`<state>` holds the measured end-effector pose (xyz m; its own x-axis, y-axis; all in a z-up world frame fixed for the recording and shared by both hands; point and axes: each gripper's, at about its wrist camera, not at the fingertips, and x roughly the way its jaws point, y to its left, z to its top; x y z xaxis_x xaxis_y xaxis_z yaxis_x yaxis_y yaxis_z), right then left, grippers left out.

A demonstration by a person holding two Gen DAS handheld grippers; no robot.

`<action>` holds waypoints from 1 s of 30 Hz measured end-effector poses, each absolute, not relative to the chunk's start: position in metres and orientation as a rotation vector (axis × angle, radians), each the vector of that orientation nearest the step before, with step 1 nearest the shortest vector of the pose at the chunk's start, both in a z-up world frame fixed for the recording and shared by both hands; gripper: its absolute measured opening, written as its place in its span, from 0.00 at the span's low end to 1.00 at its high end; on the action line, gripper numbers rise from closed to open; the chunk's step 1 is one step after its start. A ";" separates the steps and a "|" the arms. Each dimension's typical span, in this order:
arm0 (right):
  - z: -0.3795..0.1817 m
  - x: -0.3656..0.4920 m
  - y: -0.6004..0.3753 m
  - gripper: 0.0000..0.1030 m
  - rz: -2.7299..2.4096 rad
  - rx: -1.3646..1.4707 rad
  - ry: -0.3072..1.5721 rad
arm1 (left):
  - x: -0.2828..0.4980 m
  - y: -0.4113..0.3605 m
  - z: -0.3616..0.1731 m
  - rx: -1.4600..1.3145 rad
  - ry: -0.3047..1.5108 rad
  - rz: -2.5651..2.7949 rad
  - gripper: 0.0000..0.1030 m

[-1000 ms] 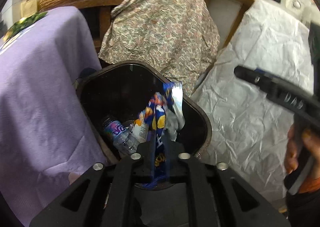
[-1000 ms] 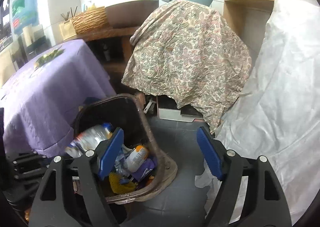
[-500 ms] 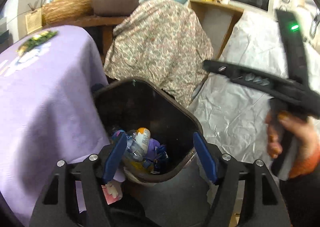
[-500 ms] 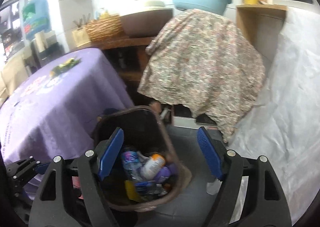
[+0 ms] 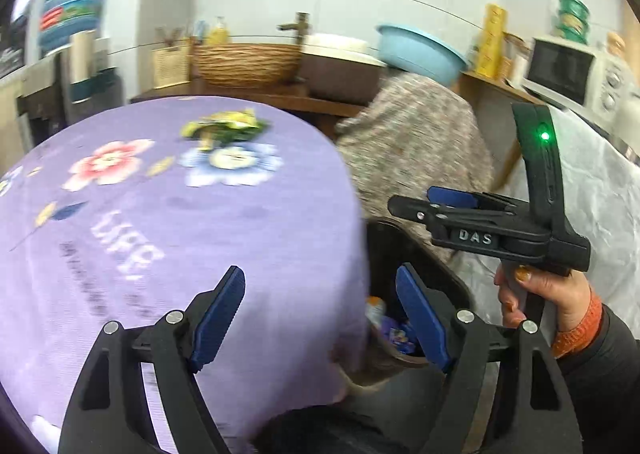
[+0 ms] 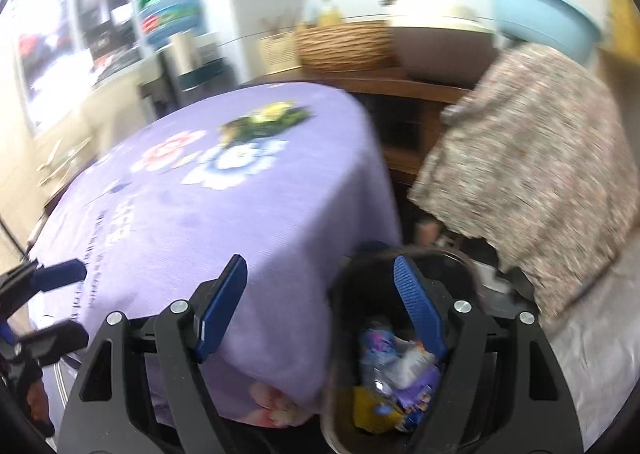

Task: Collect trash
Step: 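Move both grippers back to the table and grasp the yellow chip bag with the right gripper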

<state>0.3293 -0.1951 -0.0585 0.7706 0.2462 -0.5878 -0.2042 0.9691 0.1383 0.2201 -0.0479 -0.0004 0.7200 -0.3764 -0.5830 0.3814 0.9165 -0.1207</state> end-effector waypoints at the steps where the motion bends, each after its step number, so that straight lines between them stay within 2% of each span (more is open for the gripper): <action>1: -0.057 0.335 -0.186 0.74 0.264 0.053 0.650 | 0.223 -0.038 0.000 0.008 0.641 -0.388 0.75; 14: -0.034 0.434 -0.076 0.74 0.420 -0.150 0.710 | 0.267 0.065 0.018 0.024 0.659 -0.141 0.75; 22: -0.023 0.511 -0.080 0.74 0.346 -0.094 0.744 | 0.277 0.099 0.014 -0.021 0.677 -0.123 0.75; 30: -0.025 0.590 -0.094 0.74 0.257 -0.004 0.793 | 0.284 0.102 0.010 -0.024 0.676 -0.149 0.75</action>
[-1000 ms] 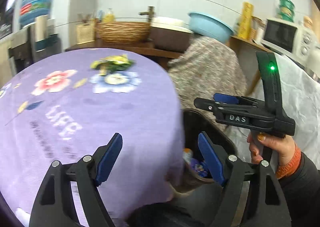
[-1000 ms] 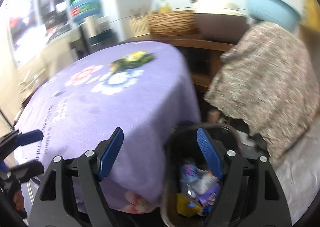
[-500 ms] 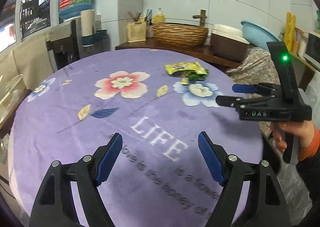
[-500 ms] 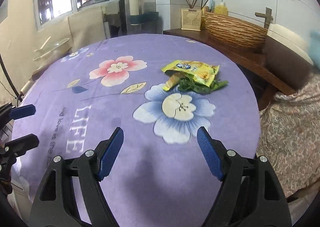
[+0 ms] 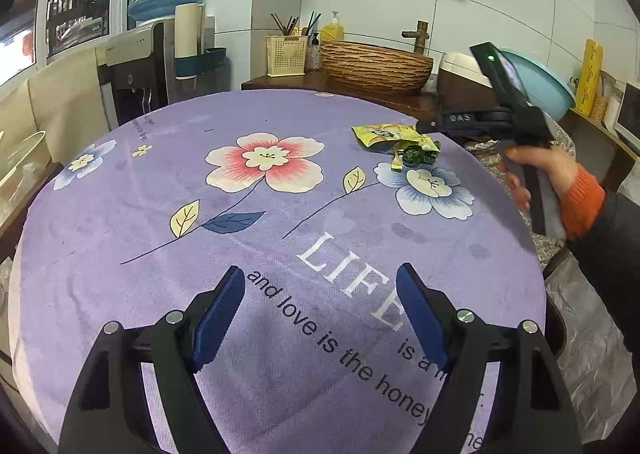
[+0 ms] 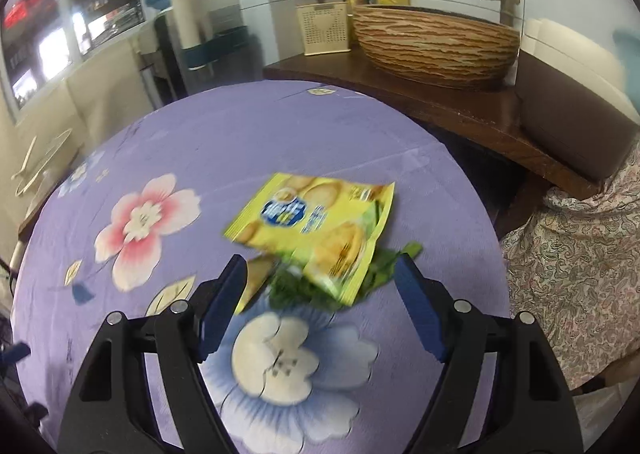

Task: Collect trash
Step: 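Move both grippers back to the table and grasp the yellow chip bag with the right gripper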

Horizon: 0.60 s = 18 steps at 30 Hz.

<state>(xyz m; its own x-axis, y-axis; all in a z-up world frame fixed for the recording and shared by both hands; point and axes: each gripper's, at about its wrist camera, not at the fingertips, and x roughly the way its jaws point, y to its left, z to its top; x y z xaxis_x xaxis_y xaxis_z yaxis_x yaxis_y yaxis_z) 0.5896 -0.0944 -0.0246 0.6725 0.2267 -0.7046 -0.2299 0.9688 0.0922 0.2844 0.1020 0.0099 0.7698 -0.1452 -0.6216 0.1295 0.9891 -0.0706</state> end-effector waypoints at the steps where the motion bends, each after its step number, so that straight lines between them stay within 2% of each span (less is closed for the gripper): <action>1: -0.026 0.597 -0.095 0.74 0.252 0.001 0.800 | 0.285 0.101 0.010 -0.023 0.676 -0.155 0.75; 5: -0.034 0.633 -0.106 0.73 0.226 0.069 0.855 | 0.289 0.099 0.010 -0.006 0.671 -0.172 0.75; 8: -0.043 0.656 -0.117 0.68 0.242 0.174 0.911 | 0.291 0.098 0.011 -0.003 0.670 -0.182 0.75; 14: -0.057 0.667 -0.119 0.33 0.287 0.299 0.970 | 0.297 0.095 0.012 0.014 0.669 -0.195 0.75; 15: -0.058 0.666 -0.118 0.22 0.294 0.312 0.968 | 0.298 0.093 0.011 0.018 0.670 -0.198 0.75; 18: -0.054 0.657 -0.120 0.11 0.311 0.359 0.933 | 0.301 0.089 0.011 0.023 0.675 -0.206 0.75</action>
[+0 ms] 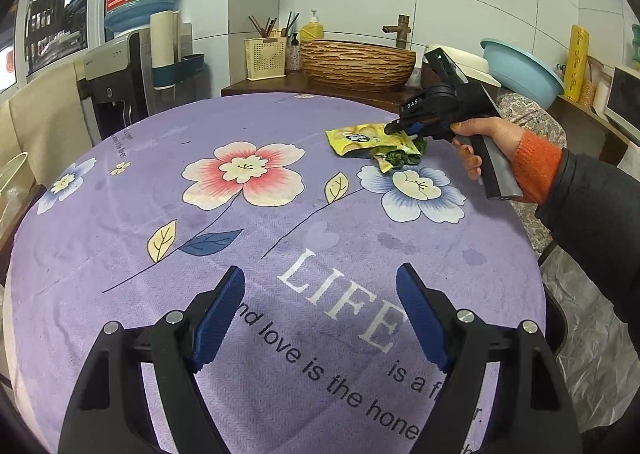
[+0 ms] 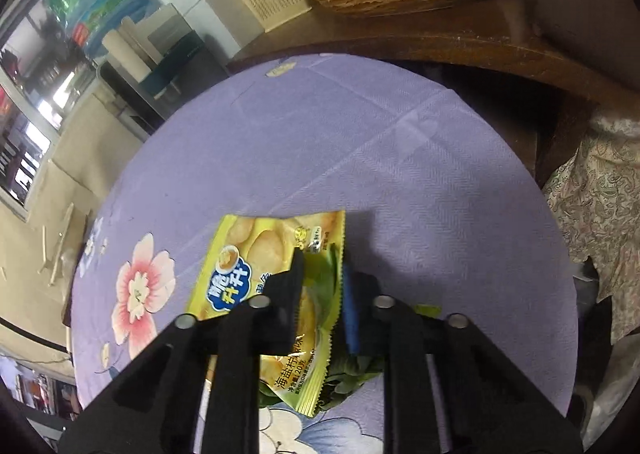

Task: Collect trash
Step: 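Move both grippers back to the table and grasp the yellow chip bag with the right gripper, then lift the chip bag with the right gripper while the left grasps the green leaves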

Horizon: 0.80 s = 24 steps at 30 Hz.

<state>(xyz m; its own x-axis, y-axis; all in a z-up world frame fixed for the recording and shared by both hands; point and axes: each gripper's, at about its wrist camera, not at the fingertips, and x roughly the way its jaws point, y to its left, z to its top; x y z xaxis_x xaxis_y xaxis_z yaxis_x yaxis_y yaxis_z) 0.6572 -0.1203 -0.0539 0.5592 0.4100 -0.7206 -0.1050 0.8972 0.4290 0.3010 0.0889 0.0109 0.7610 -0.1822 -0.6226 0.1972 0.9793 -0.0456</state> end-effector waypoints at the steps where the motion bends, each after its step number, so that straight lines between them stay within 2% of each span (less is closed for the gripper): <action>1: -0.051 0.654 -0.122 0.08 0.328 0.384 0.919 | 0.302 0.087 0.010 0.022 0.678 -0.214 0.75; 4: -0.040 0.643 -0.123 0.03 0.382 0.433 0.886 | 0.308 0.083 0.008 0.015 0.691 -0.235 0.75; 9: -0.006 0.611 -0.114 0.01 0.472 0.404 0.802 | 0.325 0.069 0.007 0.028 0.702 -0.282 0.75; 17: 0.065 0.556 -0.107 0.01 0.420 0.113 0.598 | 0.381 0.020 0.009 0.123 0.701 -0.355 0.75; 22: 0.082 0.548 -0.116 0.01 0.369 0.022 0.565 | 0.437 -0.012 0.001 0.187 0.711 -0.335 0.75; 24: 0.083 0.547 -0.124 0.01 0.360 0.014 0.560 | 0.453 -0.021 -0.002 0.201 0.723 -0.336 0.72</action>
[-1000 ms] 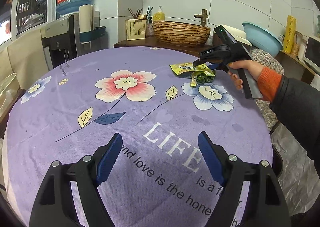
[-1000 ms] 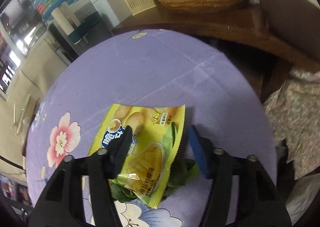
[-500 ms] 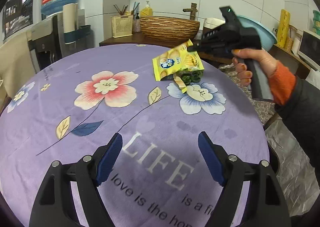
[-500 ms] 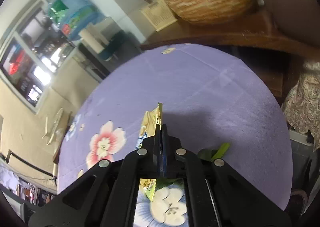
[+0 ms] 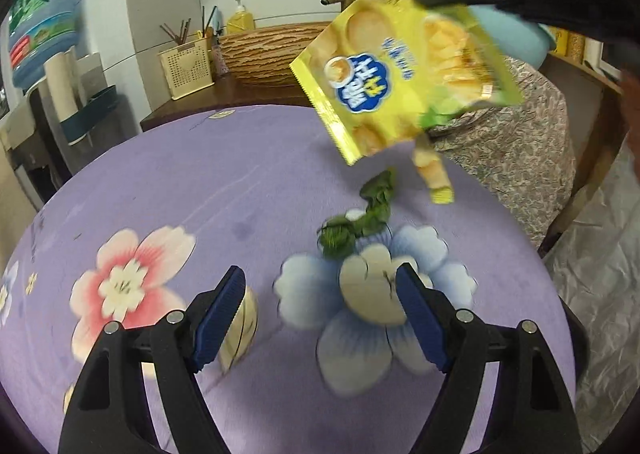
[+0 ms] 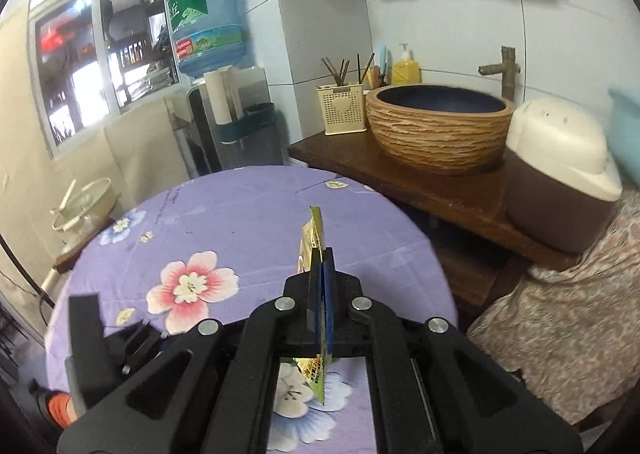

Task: Collect trash
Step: 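Lift the chip bag with the right gripper while the left grasps the green leaves, then carry the chip bag and leaves over the bin and release both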

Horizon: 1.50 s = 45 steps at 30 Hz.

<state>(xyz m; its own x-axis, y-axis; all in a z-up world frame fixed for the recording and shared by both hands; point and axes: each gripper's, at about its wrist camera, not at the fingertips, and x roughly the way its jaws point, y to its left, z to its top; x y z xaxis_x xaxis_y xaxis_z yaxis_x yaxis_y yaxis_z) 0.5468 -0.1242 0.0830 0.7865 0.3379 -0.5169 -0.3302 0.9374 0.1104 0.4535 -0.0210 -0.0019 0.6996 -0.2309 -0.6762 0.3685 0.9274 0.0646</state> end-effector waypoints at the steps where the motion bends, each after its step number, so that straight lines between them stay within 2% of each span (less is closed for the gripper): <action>1: 0.084 0.547 -0.131 0.01 0.360 0.025 0.560 | 0.463 -0.026 -0.004 0.213 0.738 -0.347 0.70; 4: 0.081 0.550 -0.143 0.01 0.353 0.040 0.568 | 0.482 -0.040 -0.009 0.251 0.786 -0.384 0.67; 12: 0.069 0.558 -0.154 0.01 0.343 0.060 0.586 | 0.497 -0.055 -0.020 0.322 0.843 -0.413 0.26; 16: 0.067 0.558 -0.151 0.01 0.344 0.061 0.587 | 0.490 -0.058 -0.019 0.328 0.839 -0.410 0.13; 25: 0.057 0.556 -0.133 0.01 0.356 0.037 0.611 | 0.469 -0.035 -0.001 0.201 0.783 -0.387 0.10; 38: 0.071 0.517 -0.098 0.01 0.420 0.019 0.579 | 0.399 0.033 0.036 0.092 0.641 -0.305 0.10; 45: 0.083 0.480 -0.100 0.01 0.426 0.016 0.547 | 0.368 0.028 0.052 0.044 0.597 -0.349 0.10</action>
<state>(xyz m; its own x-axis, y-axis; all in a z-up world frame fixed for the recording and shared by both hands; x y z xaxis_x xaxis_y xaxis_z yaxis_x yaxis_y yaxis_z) 0.4802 -0.1003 0.0826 0.7689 0.3970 -0.5013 -0.3887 0.9126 0.1266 0.3681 0.0283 0.0518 0.7706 -0.3089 -0.5574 0.3339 0.9407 -0.0596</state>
